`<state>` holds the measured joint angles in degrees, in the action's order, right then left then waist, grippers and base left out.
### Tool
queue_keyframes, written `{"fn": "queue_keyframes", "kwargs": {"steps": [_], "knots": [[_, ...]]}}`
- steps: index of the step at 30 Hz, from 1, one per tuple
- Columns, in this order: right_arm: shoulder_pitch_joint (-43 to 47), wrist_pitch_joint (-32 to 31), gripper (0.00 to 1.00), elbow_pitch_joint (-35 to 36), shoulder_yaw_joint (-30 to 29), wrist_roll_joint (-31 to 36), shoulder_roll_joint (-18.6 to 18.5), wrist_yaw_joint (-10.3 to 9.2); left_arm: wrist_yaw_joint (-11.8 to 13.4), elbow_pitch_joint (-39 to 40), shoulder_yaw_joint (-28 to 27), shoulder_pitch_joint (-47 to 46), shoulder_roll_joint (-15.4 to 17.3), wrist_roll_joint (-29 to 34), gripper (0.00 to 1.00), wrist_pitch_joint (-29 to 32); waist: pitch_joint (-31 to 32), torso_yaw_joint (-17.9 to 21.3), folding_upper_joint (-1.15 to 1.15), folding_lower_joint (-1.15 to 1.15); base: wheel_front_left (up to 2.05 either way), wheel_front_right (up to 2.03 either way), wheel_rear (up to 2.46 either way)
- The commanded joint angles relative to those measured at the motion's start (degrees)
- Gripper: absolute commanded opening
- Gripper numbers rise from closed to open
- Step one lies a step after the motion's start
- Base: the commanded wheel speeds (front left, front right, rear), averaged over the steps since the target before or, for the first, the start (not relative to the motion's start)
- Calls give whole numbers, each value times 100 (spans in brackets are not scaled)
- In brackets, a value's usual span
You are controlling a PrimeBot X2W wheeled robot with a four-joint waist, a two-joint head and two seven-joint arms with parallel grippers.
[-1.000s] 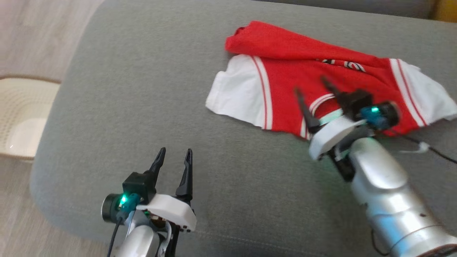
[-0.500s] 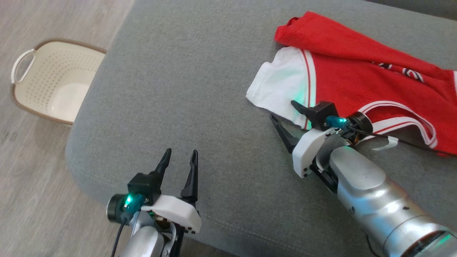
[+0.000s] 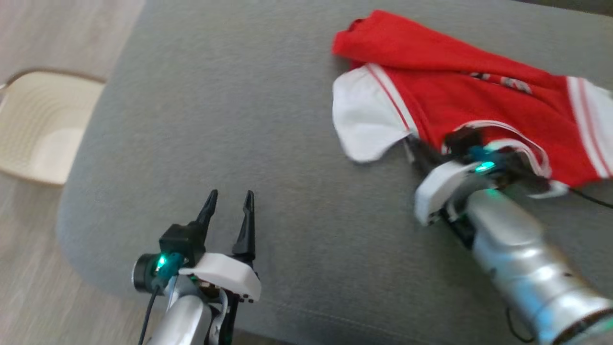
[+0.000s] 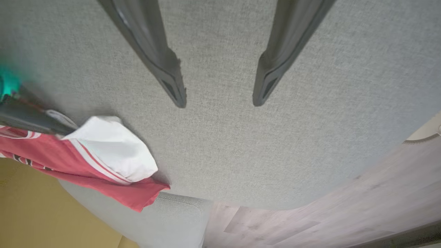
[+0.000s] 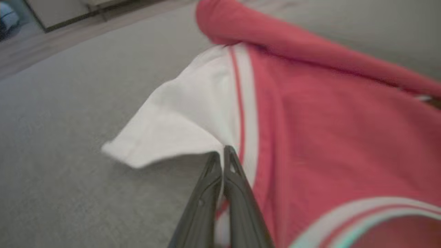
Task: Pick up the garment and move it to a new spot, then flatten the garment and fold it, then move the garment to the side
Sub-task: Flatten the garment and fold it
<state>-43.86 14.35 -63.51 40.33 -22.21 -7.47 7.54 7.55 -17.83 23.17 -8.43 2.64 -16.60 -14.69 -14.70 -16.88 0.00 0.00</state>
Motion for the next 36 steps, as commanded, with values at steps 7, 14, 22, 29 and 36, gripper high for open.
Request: {"fn": "queue_keyframes", "kwargs": {"steps": [7, 14, 22, 29, 36], "knots": [[1124, 63, 0, 1458, -1219, 317, -555, -5, -108, 125, -381, -130, 23, 178, 100, -31, 342, 1069, 0, 0, 0, 0, 0], [2032, 64, 0, 2333, -2388, 784, -863, -5, -129, 121, -420, -154, 23, 186, 100, -31, 457, 1607, 0, 0, 0, 0, 0], [2351, 64, 0, 2801, -3619, 1375, -1311, -5, -142, 81, -411, -190, 23, 192, 100, -31, 435, 1751, 0, 0, 0, 0, 0], [2307, 64, 100, 2920, -3867, 1540, -1049, -5, -191, 50, -369, -202, 23, 201, 100, -31, 380, 1791, 0, 0, 0, 0, 0], [2409, 64, 100, 3308, -3913, 1531, -676, -5, -308, 45, -175, -518, 23, 212, 100, -31, 142, 1999, 0, 0, 0, 0, 0]]}}
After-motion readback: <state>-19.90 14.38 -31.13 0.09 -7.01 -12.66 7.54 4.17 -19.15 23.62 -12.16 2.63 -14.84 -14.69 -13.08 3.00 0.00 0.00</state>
